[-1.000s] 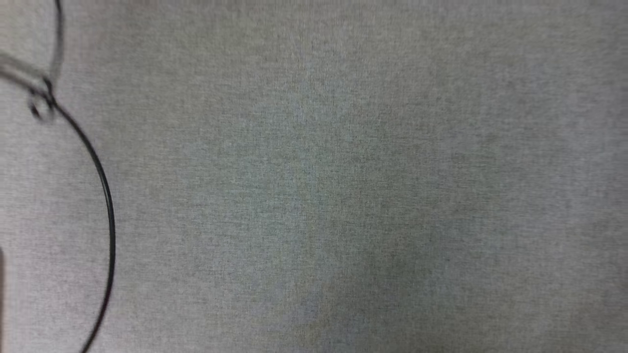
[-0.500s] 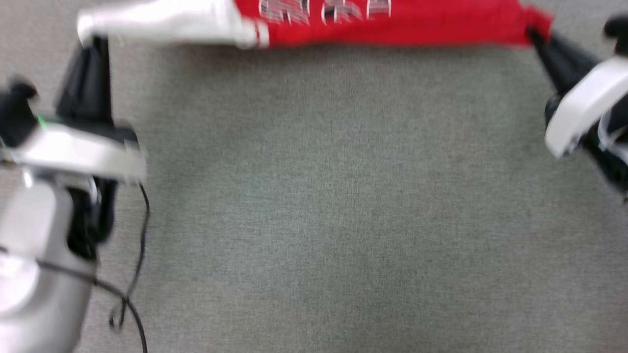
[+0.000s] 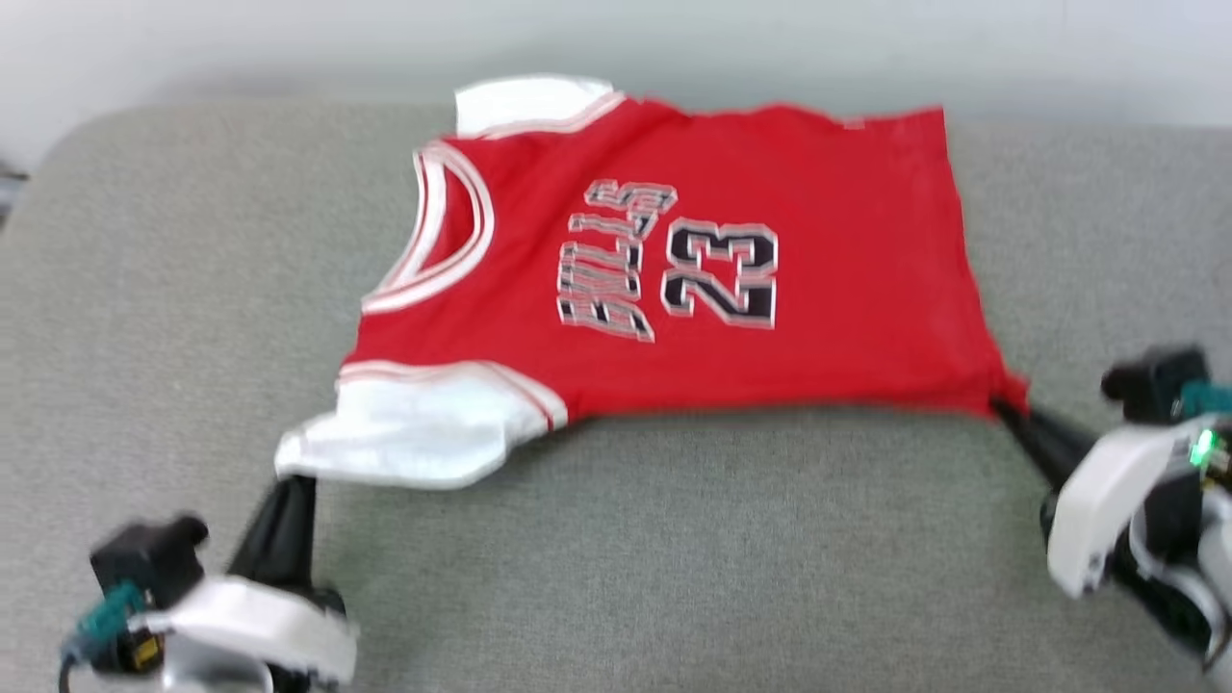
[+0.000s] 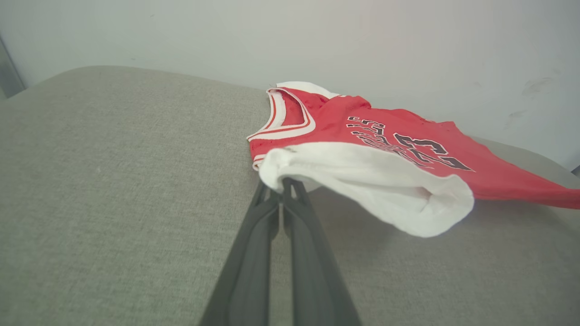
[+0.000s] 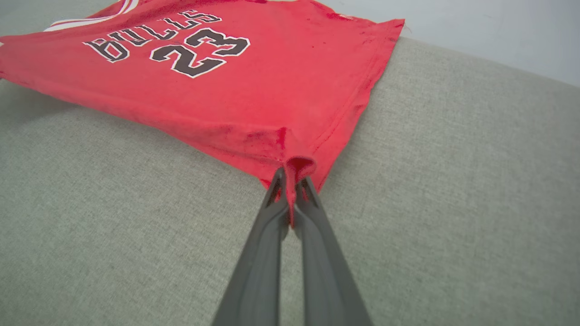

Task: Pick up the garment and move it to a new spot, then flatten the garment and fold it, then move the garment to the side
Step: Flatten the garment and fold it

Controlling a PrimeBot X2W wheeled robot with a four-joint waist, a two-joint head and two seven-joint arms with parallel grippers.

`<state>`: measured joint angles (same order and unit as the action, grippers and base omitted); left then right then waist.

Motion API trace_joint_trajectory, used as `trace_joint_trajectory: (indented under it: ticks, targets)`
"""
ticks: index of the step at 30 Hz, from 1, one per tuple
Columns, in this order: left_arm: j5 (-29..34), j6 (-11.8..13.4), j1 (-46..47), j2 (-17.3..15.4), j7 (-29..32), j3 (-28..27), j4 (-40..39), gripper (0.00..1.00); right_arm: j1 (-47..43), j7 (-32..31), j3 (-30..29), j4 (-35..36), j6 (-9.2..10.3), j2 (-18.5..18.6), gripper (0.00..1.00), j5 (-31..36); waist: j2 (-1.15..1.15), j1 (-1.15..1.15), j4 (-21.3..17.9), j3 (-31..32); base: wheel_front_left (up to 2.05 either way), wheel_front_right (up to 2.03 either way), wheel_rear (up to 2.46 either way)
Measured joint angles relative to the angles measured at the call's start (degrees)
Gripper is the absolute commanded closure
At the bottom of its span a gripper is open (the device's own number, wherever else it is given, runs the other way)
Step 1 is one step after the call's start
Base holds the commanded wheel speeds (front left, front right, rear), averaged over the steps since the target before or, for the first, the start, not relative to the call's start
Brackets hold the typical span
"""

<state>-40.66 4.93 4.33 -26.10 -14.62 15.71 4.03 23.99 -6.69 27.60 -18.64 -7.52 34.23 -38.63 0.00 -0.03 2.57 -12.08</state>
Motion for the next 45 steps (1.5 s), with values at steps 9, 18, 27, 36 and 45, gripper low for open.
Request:
trace_joint_trajectory:
  ticks: [9, 18, 27, 36, 45]
  targets:
    - [-3.99, 2.04, -13.58, 1.25, 1.18, 0.2, -2.09, 1.0, -14.65, -3.05, -3.39, 5.04, -0.01, 1.1, 1.0, -1.34, 0.0, 0.01, 0.47, 6.8, 0.0, 0.0, 0.0]
    - [-5.95, 3.43, -22.31, 2.04, 2.37, 1.57, -4.12, 1.0, -29.04, -6.8, -9.31, 11.33, -0.01, 1.23, 1.0, -1.77, 0.0, 0.01, 1.07, 10.3, 0.0, 0.0, 0.0]
    - [-5.3, 3.53, -21.86, 2.04, 2.33, 2.03, -3.89, 1.0, -33.53, -10.0, -13.58, 15.36, -0.01, -0.62, 1.0, -0.44, 0.0, 0.02, 1.47, 10.21, 0.0, 0.0, 0.0]
    - [-3.27, 2.24, -15.7, 0.07, 1.65, 0.9, -3.3, 1.0, -31.25, -12.37, -15.03, 18.68, 0.0, -1.76, 1.0, -0.59, 0.0, 0.03, 0.15, 8.15, 0.0, 0.0, 0.0]
    - [-0.25, -1.26, -1.99, -3.67, 5.27, 2.0, -1.48, 1.0, -24.68, -13.11, -15.7, 19.72, 0.0, -2.33, 1.0, -0.99, 0.0, 0.03, -0.97, 3.34, 0.0, 0.0, 0.0]
